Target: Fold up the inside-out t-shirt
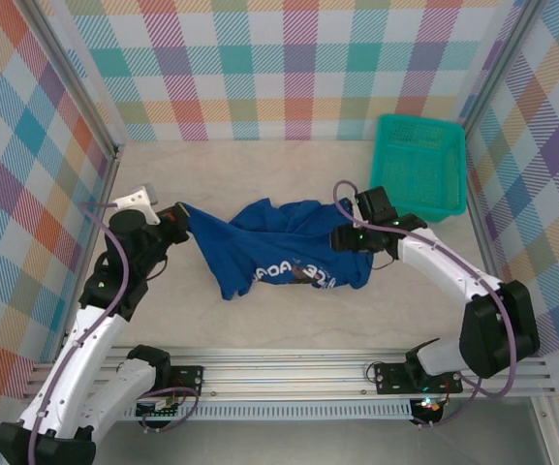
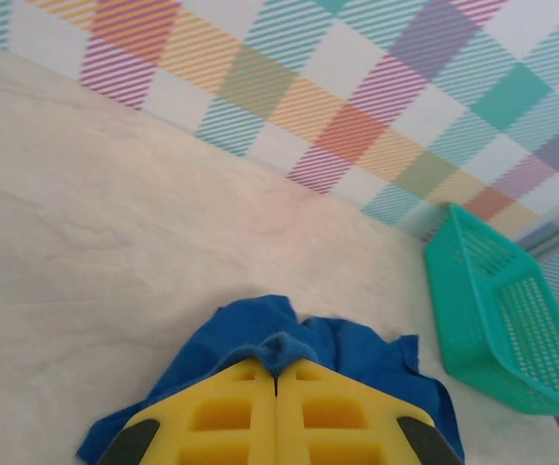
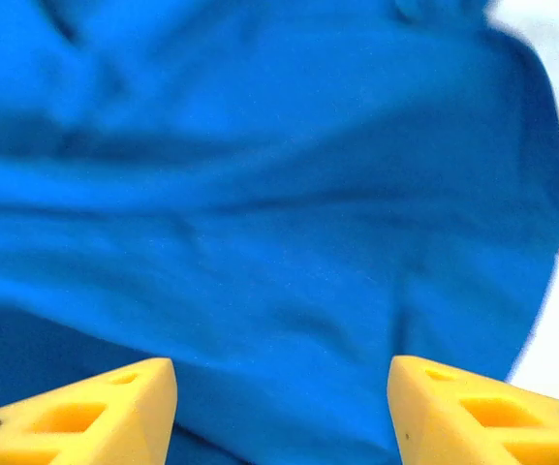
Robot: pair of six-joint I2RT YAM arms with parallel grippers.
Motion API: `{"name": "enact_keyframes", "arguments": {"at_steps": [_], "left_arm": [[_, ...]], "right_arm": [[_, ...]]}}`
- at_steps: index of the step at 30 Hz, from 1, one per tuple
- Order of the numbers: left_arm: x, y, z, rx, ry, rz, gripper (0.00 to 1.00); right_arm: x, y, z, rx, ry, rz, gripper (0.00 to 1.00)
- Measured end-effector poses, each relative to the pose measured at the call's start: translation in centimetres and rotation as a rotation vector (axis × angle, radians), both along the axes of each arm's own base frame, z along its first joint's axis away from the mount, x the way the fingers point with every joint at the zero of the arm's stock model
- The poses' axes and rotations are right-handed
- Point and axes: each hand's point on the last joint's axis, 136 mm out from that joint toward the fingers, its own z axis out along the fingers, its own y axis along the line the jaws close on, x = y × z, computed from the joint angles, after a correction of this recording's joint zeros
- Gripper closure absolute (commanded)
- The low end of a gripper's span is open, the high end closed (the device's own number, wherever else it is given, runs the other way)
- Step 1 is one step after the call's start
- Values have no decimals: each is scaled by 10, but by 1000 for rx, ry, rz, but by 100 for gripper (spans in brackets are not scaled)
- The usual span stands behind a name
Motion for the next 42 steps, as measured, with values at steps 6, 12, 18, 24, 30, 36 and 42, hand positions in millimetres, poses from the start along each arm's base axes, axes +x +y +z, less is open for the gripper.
{"name": "enact_keyframes", "arguments": {"at_steps": [6,12,18,24,30,36,42], "left_arm": [[-2,22,-5,2,57,60,100],[1,25,-8,-4,91,57,100],[2,22,-11,-6,107,40,100],[0,33,-16,29,128,90,100],[-1,56,-7,59,118,176,100],[-4,63,39,85,27,190,100],[1,60,72,115,-31,159,100]], "right_arm": [[-17,-15,-30,-52,111,-56,42],[-30,5,-61,51,230,-46,50],[-34,24,-72,156,290,-28,79],[-31,7,-71,66,248,-55,100],[-4,-15,8,-22,-21,-68,100],[12,-20,84,-25,-236,-50,100],[7,-15,100,6,-260,-10,98]]}}
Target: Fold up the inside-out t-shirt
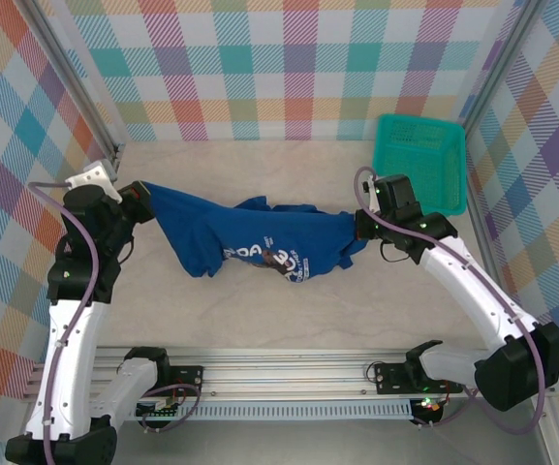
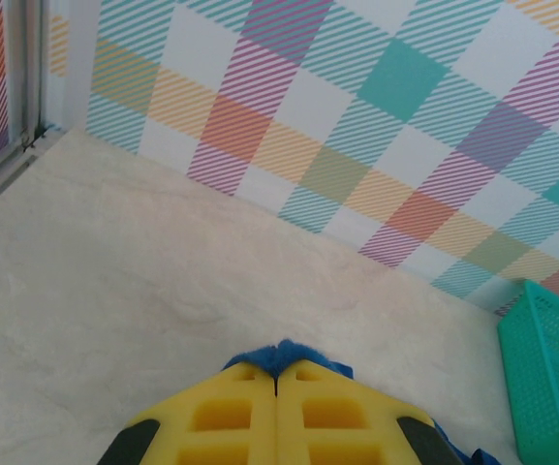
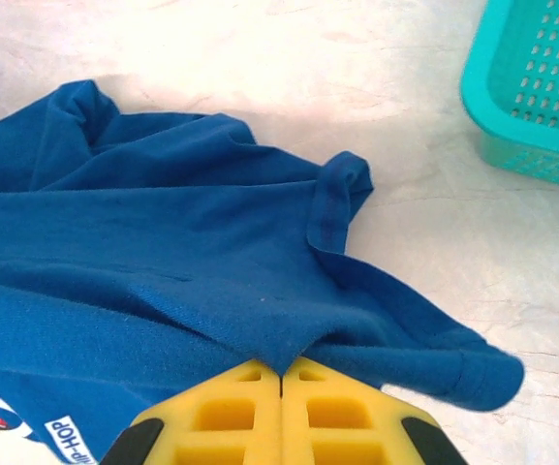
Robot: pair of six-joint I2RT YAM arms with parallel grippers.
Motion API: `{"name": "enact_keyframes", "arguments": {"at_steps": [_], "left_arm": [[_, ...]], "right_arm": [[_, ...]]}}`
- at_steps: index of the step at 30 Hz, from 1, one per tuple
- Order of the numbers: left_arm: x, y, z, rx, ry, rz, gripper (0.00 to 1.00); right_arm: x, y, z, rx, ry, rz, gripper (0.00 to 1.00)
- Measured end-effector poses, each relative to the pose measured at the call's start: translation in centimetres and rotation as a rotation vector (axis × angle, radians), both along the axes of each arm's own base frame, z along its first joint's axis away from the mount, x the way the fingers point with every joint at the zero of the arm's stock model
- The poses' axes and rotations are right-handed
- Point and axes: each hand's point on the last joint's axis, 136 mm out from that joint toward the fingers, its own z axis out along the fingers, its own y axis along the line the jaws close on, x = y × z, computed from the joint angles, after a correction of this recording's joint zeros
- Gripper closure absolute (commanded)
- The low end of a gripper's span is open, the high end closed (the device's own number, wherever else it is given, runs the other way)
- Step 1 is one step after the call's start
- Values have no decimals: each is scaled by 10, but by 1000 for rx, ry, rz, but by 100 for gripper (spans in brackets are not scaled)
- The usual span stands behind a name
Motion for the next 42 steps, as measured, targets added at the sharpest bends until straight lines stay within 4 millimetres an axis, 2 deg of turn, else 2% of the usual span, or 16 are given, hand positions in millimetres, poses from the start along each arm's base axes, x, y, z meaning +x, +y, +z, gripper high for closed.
{"name": "enact_keyframes", "arguments": {"at_steps": [3,7,9,11,13,17,21,23,28,33,36,38,42], "left_arm": [[2,0,-6,19,24,-4,100],[3,3,-26,54,88,-1,100],[3,6,-39,71,127,6,100],[2,9,-55,84,169,12,100],[1,9,-67,93,200,11,100],[-1,9,-83,106,241,3,100],[-2,9,-86,108,247,0,100],[-3,9,-86,109,245,-3,100],[-3,7,-86,104,242,-14,100],[-3,5,-85,99,238,-25,100],[-3,4,-85,98,238,-26,100],[-3,4,-85,98,238,-27,100],[-3,4,-85,98,238,-27,100]], "right_arm": [[-9,17,-21,54,52,42,92],[-55,54,-101,39,296,153,71],[-80,59,-132,11,403,182,59],[-95,49,-145,-9,452,169,54],[-93,42,-143,10,449,140,52],[-76,34,-133,102,425,71,47],[-62,31,-139,156,442,29,44],[-55,29,-142,185,450,13,38],[-36,28,-145,227,419,-1,37],[-28,31,-157,249,436,6,44],[-24,37,-158,280,436,17,54],[-19,42,-152,312,412,29,61],[-5,49,-137,384,348,43,68]]}}
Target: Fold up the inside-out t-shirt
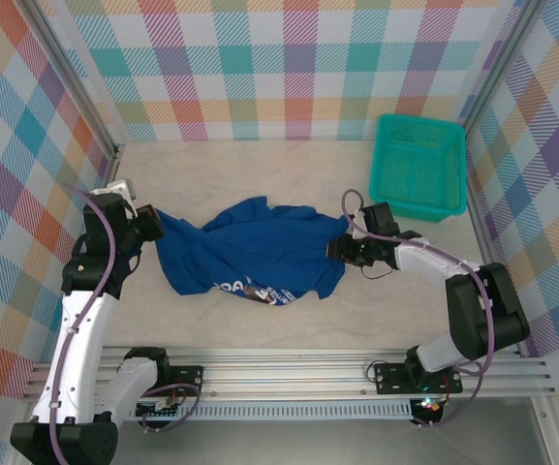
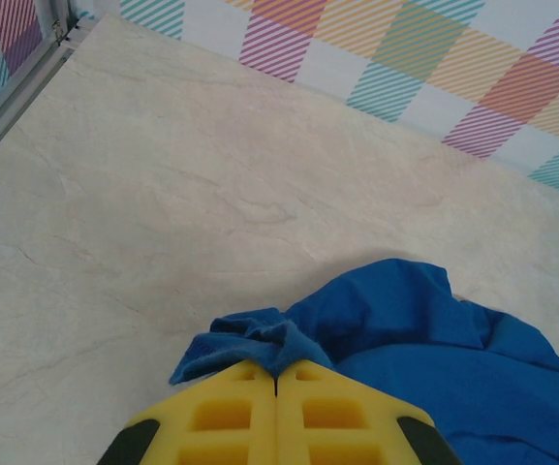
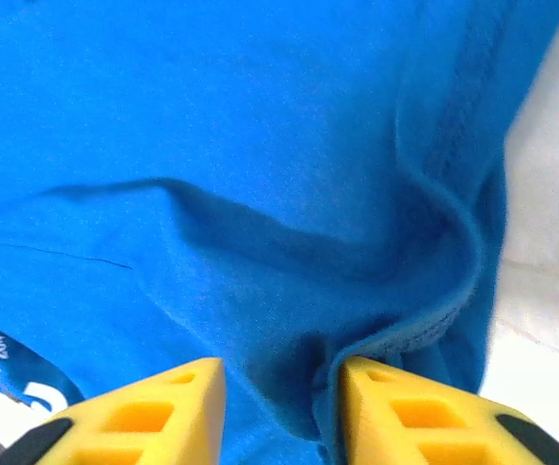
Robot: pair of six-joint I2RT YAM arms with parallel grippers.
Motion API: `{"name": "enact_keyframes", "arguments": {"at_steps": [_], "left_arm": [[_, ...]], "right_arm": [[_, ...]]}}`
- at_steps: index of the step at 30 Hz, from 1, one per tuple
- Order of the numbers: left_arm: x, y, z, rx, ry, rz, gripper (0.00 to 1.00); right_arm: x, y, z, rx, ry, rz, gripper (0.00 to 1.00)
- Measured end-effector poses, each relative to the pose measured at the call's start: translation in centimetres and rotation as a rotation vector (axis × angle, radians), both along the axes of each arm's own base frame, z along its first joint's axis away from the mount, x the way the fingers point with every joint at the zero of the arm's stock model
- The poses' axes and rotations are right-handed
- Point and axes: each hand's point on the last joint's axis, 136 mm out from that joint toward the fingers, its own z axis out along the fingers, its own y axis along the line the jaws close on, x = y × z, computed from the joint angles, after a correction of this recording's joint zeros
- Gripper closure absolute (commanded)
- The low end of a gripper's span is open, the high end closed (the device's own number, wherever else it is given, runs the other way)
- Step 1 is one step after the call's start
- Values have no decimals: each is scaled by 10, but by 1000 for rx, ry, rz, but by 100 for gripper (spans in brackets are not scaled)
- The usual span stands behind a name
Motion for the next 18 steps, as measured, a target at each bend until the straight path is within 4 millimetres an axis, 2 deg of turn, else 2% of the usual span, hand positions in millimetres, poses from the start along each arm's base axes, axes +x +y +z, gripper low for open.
{"name": "enact_keyframes", "arguments": {"at_steps": [4,8,18], "left_arm": [[0,0,0,0,0,0,100],[0,0,0,-1,0,-2,100],[0,-1,0,0,0,-7,100]], "right_arm": [[12,5,15,72,-54,1,71],[16,6,19,95,-73,8,70],[8,-5,-7,13,-41,9,64]]}}
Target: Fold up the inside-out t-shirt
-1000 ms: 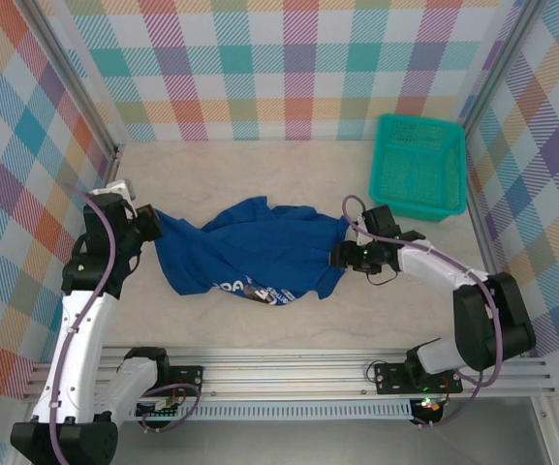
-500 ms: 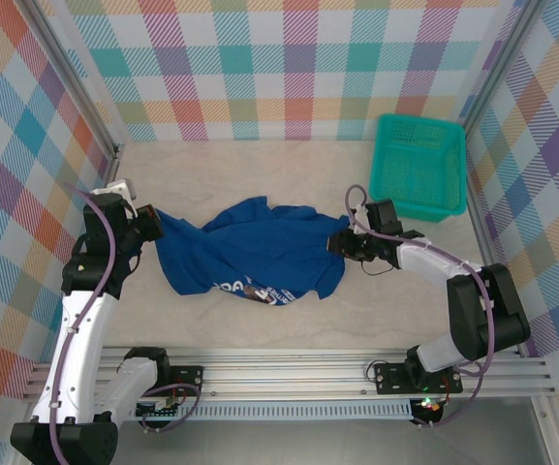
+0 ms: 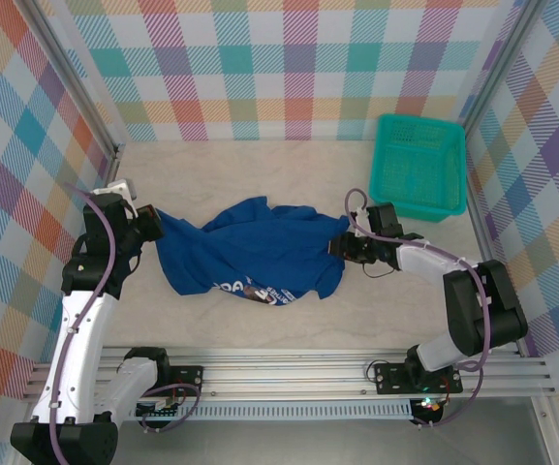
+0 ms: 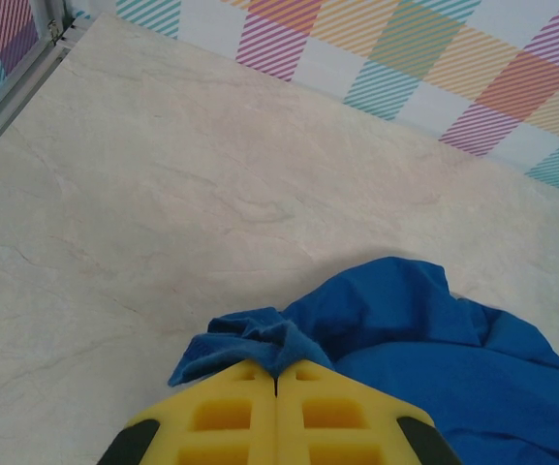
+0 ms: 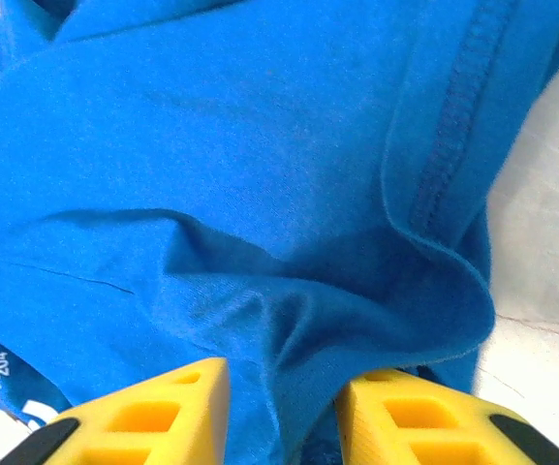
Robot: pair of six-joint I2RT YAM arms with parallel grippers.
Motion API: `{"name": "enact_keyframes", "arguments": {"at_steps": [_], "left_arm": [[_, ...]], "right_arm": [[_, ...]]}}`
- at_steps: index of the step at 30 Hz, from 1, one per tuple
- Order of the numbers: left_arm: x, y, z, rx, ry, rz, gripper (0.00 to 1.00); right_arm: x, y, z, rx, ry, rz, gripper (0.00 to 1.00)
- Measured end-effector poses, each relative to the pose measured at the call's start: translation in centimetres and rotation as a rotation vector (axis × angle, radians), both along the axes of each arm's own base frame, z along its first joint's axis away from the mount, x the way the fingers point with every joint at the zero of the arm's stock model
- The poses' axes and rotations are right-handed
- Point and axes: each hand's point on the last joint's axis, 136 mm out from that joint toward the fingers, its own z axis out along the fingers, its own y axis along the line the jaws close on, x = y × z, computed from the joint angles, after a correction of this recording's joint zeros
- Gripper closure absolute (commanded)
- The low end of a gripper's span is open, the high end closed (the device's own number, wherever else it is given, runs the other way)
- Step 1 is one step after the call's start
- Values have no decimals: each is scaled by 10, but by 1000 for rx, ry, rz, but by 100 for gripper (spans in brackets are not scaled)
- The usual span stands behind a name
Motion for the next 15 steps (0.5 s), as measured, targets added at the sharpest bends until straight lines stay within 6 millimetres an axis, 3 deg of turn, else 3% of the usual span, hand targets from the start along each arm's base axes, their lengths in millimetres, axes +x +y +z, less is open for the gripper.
{"name": "enact_keyframes", "arguments": {"at_steps": [5,9,15], "left_arm": [[0,0,0,3,0,-2,100],[0,0,0,3,0,-2,100],[0,0,0,3,0,-2,100]], "right_arm": [[-13,-5,-12,-22,21,14,59],[-26,-9,-16,-30,36,19,66],[-28,-7,-15,-19,32,35,68]]}}
